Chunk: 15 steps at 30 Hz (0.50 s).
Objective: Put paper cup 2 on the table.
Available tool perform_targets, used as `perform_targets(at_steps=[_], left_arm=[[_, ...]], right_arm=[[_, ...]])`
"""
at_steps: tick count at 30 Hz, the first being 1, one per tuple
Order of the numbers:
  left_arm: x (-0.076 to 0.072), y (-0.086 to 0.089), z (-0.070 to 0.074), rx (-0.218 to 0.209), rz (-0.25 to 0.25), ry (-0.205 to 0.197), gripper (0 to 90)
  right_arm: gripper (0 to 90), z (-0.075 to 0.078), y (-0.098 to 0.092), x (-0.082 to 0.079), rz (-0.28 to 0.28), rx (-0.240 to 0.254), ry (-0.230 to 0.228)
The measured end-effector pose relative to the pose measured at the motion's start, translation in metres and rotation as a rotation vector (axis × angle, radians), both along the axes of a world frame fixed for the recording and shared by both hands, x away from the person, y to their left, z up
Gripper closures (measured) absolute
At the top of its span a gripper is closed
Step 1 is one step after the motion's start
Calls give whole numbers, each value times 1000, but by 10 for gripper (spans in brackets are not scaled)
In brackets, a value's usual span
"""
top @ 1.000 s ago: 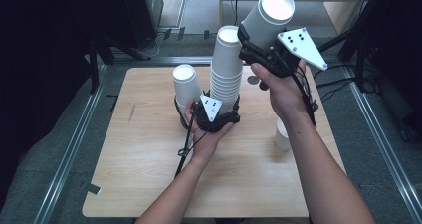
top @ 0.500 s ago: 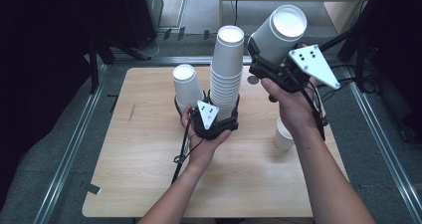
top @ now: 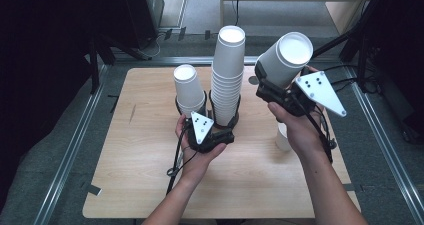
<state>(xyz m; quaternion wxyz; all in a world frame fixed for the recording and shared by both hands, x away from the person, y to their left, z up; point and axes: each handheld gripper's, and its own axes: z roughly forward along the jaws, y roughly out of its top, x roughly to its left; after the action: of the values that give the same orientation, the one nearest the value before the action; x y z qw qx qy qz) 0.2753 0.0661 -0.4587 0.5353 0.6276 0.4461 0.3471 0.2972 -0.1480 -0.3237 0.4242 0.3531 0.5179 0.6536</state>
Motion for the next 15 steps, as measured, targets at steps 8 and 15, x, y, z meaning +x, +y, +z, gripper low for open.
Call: perform_targets(at_steps=[8,15], left_arm=[[-19,13,-2,0,-4,7,65],[-36,18,-6,0,-22,27,65]], right_arm=[[141,-25,0,-19,10,-42,31],[141,-50,-5,-35,1,-68,60]])
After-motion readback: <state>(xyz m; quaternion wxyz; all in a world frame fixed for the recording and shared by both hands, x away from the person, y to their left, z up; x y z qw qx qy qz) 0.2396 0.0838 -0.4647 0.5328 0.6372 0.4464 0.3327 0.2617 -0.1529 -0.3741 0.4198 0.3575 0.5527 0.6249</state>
